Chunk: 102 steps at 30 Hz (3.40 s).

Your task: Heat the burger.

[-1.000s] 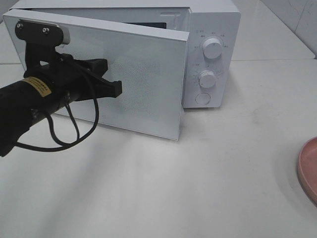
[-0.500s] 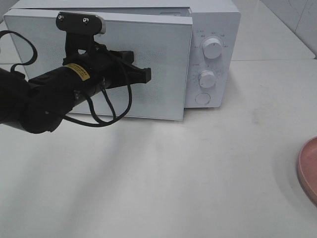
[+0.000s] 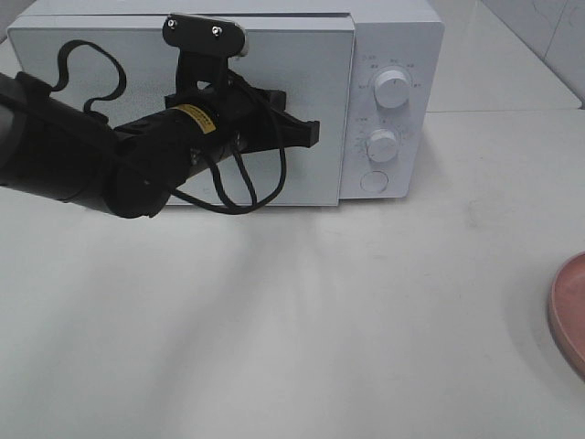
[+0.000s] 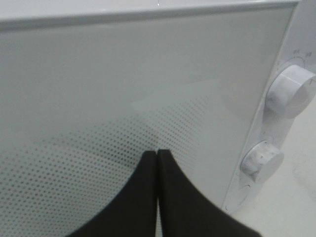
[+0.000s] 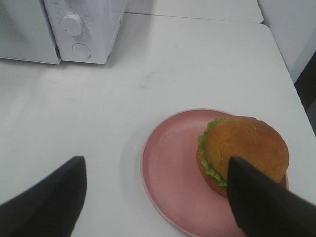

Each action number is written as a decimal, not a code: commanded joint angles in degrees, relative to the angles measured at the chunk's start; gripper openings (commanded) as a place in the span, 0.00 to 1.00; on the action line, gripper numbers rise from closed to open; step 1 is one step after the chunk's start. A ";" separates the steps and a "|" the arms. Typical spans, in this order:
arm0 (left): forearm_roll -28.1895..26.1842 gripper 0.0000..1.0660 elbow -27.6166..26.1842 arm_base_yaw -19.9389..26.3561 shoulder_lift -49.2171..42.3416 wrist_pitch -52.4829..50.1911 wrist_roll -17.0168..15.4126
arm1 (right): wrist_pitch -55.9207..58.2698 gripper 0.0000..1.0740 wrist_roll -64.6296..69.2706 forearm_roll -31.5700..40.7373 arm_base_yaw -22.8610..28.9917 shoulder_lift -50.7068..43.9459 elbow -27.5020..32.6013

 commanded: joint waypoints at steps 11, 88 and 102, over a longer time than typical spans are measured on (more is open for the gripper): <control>-5.56 0.00 -7.96 0.57 1.89 4.07 3.95 | -0.69 0.71 -0.40 0.11 -0.29 -1.72 0.06; 7.51 0.94 19.19 39.36 -61.82 104.39 -0.23 | -0.69 0.71 -0.40 0.11 -0.29 -1.72 0.06; 9.11 0.94 29.34 39.36 -88.58 98.20 -0.34 | -0.69 0.71 -0.40 0.11 -0.29 -1.72 0.06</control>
